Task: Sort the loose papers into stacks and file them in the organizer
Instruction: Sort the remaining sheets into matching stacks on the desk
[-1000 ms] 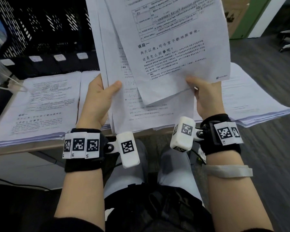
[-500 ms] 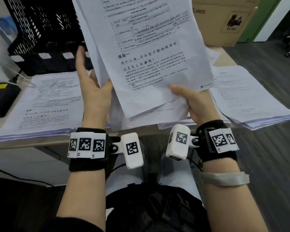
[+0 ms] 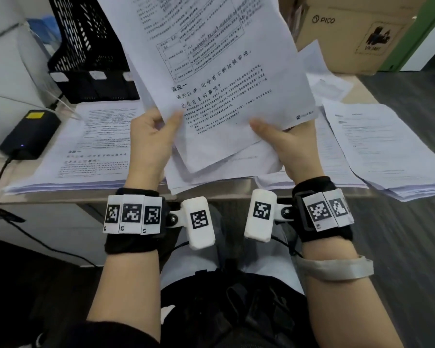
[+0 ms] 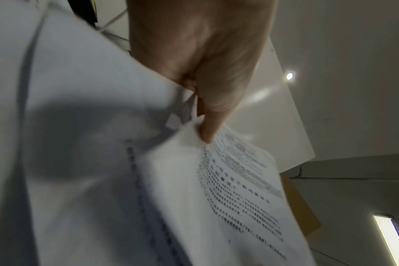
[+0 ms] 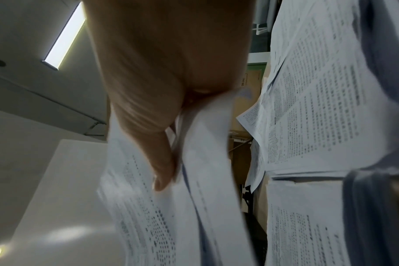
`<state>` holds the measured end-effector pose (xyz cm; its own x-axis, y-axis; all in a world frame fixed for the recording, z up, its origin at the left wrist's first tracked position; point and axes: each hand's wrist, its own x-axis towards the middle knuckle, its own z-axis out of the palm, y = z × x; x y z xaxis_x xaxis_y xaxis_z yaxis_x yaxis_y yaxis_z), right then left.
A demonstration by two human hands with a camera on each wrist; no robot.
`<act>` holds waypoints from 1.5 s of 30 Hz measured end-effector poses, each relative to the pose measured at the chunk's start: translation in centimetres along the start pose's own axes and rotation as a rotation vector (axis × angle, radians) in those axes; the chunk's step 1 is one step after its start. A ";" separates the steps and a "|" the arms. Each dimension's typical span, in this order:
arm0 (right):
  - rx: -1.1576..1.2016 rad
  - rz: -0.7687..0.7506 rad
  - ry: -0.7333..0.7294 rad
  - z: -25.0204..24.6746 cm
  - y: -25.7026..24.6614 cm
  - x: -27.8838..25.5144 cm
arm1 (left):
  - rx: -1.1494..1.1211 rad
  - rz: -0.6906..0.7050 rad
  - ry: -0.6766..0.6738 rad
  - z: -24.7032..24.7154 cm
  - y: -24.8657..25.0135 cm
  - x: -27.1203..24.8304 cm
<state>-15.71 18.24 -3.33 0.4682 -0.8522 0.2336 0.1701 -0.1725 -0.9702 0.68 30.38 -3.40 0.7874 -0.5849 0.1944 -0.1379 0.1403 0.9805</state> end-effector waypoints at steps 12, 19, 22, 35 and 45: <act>-0.119 -0.001 -0.050 4.2 0.7 0.1 | 0.391 -0.287 0.276 -11.3 -1.8 1.9; -0.180 0.006 0.002 6.3 0.8 0.1 | 0.341 -0.518 0.265 -13.3 -1.9 1.0; -0.202 0.012 0.040 6.8 1.0 0.1 | 0.302 -0.388 0.231 -13.3 -1.7 0.2; -0.147 0.068 0.110 9.7 1.5 0.1 | 0.848 -0.218 -0.308 -14.2 -0.7 -0.7; -0.141 0.073 0.146 9.2 1.6 0.0 | 0.824 0.032 0.062 -15.9 -1.2 -0.5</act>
<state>-7.47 22.52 -4.31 0.3429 -0.9255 0.1608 0.0128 -0.1665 -0.9860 10.02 43.21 -5.18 0.8040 -0.5424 0.2439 -0.5380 -0.4885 0.6870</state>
